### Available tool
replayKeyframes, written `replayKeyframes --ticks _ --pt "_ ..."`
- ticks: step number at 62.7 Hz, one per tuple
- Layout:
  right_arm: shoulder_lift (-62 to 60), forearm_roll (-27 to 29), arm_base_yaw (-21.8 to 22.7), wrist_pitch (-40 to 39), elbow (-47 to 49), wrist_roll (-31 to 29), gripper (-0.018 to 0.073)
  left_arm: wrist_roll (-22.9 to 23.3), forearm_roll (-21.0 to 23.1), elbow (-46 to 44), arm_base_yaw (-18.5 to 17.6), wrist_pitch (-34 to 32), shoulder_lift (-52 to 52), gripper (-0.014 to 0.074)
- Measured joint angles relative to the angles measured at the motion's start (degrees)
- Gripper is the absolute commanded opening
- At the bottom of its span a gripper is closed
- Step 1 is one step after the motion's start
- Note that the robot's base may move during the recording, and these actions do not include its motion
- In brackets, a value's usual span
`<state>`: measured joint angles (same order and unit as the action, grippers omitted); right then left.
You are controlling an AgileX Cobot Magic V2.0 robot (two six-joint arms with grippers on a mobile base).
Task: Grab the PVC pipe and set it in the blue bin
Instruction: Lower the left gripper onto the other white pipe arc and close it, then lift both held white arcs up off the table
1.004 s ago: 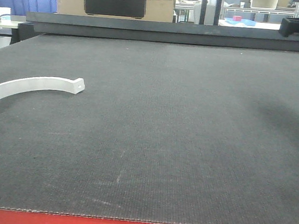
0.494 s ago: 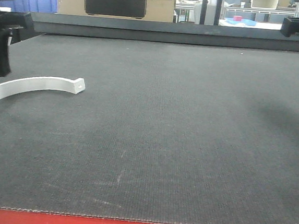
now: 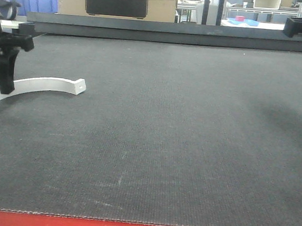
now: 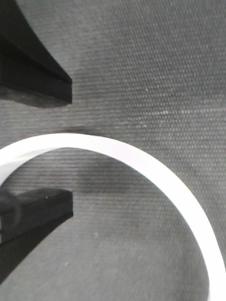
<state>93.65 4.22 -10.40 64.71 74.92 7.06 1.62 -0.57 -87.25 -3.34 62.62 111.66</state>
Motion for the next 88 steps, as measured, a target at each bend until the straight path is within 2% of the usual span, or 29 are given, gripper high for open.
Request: replayKeyframes --ticks 88 --pt "0.00 0.00 0.00 -0.33 0.00 0.12 -0.0158 1.25 -0.36 0.00 0.00 0.67 1.50 0.0295"
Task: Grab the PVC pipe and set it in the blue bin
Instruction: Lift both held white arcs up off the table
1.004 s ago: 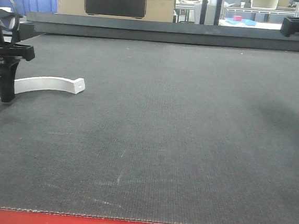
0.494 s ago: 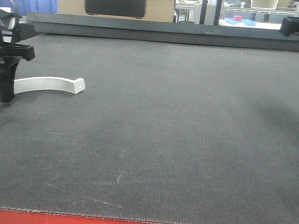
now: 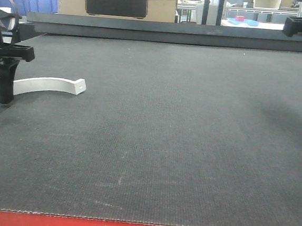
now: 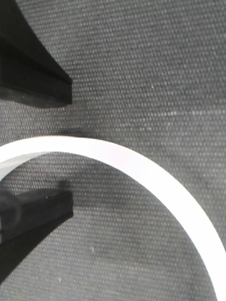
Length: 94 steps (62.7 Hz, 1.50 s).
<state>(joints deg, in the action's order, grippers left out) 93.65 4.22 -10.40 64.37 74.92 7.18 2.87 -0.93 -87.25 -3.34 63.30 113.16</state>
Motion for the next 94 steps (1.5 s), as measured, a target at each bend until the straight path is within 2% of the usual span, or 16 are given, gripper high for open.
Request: replayKeyframes --ticks 19,25,30,41,66,86,94 --pt "0.00 0.00 0.00 0.00 0.00 -0.11 -0.0158 0.11 -0.41 0.00 0.00 0.71 1.06 0.0295" --pt "0.00 0.00 0.00 0.00 0.00 -0.11 -0.0158 0.11 -0.41 0.00 0.00 1.01 1.06 0.0263" --pt "0.00 0.00 0.00 0.00 0.00 -0.11 -0.0158 0.11 -0.41 0.00 0.00 1.27 1.06 0.0171" --pt "0.00 0.00 0.00 0.00 0.00 -0.11 -0.0158 0.22 -0.41 0.00 0.00 1.37 1.06 -0.0115" --pt "-0.61 0.00 0.00 0.00 0.00 0.05 -0.0158 0.10 0.01 0.00 0.00 2.71 0.40 -0.0111" --pt "-5.22 0.00 0.00 -0.82 0.00 -0.12 -0.0158 0.22 2.14 0.00 0.00 1.29 -10.67 -0.0111" --pt "-7.18 0.00 0.00 -1.82 0.00 -0.12 -0.0160 0.31 2.37 0.45 -1.37 -1.58 -15.49 -0.0111"
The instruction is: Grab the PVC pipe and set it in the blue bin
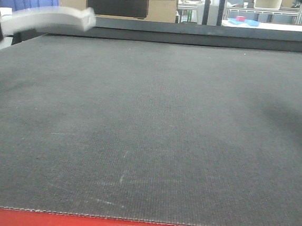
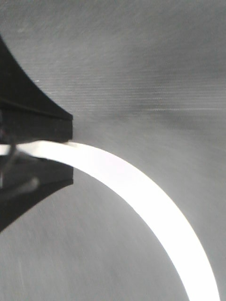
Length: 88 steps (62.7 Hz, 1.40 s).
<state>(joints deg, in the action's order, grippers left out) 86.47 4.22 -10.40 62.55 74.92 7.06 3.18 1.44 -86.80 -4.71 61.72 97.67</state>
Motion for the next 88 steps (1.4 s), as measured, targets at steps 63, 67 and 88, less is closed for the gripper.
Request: replayKeyframes --ticks 63,67,88 --pt "-39.20 -0.51 0.00 -45.12 -35.94 -1.96 -0.0162 0.12 4.45 42.16 -0.53 -42.47 -39.33 -0.0111" --pt "-42.97 -1.36 0.00 -45.96 -36.73 -1.96 -0.0162 0.12 4.68 42.51 1.03 -42.63 -41.51 -0.0111" --pt "-50.39 -2.87 0.00 -55.06 -37.21 -1.96 -0.0162 0.33 6.02 42.53 2.69 -45.29 -49.11 -0.0111"
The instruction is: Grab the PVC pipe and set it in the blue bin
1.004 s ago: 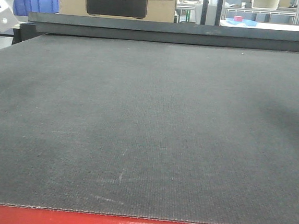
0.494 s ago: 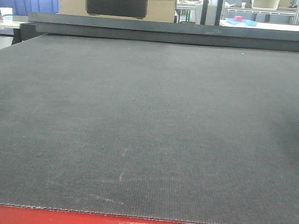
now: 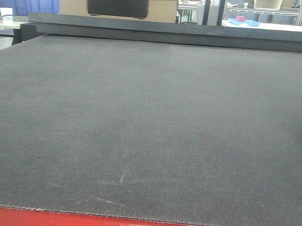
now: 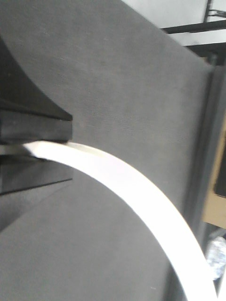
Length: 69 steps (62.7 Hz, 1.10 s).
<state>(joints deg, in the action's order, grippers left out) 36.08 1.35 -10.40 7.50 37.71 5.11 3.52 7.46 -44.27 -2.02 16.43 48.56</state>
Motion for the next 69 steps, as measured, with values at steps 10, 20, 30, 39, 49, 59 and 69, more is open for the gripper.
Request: replayKeyframes --ticks 10,20,30,39,49,59,69 --pt "0.00 -0.15 0.00 -2.18 -0.02 0.00 -0.0162 -2.38 0.65 0.00 -0.12 -1.56 -2.18 -0.0111" --pt "0.00 -0.24 0.00 -2.31 -0.12 0.00 -0.0162 -10.11 0.65 0.00 -2.93 -2.23 -5.85 -0.0111" --pt "-0.10 -0.24 0.00 -0.53 -0.12 0.12 -0.0162 -11.96 0.65 0.00 -5.26 -2.58 -10.91 -0.0111" --pt "-0.84 -0.24 0.00 1.14 -0.12 0.12 -0.0162 -12.08 0.86 1.19 -5.28 -3.10 -15.05 -0.0111" --pt "-2.37 -0.24 0.00 2.53 -0.77 0.12 -0.0162 -12.33 0.86 3.60 -5.28 -3.10 -16.30 -0.0111" --pt "-3.86 -0.50 0.00 4.36 -1.90 0.01 -0.0162 -12.33 1.12 4.38 -5.28 -2.83 -16.30 -0.0111" --pt "-5.63 -2.48 0.00 6.75 -1.90 -0.11 -0.0162 -12.33 1.24 4.38 -5.28 -2.83 -16.30 -0.0111"
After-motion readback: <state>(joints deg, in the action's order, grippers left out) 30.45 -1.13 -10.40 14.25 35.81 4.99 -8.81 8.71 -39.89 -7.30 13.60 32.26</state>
